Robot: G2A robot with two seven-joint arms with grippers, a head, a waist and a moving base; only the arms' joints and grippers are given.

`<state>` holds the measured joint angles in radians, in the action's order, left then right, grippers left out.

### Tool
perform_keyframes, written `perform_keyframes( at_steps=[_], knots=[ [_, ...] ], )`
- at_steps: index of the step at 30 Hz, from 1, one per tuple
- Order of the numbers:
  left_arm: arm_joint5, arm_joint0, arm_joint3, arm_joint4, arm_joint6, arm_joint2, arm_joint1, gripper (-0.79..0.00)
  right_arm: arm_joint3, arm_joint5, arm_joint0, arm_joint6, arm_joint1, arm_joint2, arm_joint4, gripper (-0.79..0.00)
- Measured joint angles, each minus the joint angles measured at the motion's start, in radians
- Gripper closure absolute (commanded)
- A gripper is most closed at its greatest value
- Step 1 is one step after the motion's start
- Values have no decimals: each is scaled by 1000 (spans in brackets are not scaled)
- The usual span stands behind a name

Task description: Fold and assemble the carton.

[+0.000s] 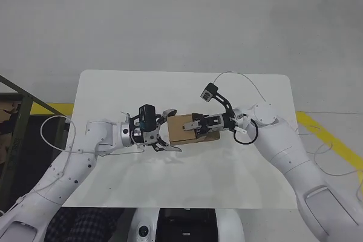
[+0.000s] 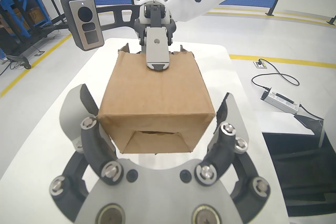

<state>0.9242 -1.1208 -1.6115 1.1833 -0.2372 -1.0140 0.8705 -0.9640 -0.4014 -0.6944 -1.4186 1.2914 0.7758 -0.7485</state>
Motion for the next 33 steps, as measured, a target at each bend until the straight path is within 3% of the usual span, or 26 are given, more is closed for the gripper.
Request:
perform_keyframes(
  at_steps=[11,13,14,22,33],
  knots=[
    [20,-3,18,-52,26,-5,9,-262,-5,-6,-5,6,6,12,28,-9],
    [22,-4,21,-62,30,-7,11,-249,-6,-9,-7,9,6,16,34,-385],
    [23,-4,21,-65,32,-9,12,-246,-6,-11,-8,11,7,17,36,-785],
    [29,-13,24,-80,41,-24,15,-172,-20,-16,-17,16,-1,56,43,-785],
    [24,-49,38,-44,17,-81,11,-203,-113,-5,-75,5,-67,214,127,-785]
  ],
)
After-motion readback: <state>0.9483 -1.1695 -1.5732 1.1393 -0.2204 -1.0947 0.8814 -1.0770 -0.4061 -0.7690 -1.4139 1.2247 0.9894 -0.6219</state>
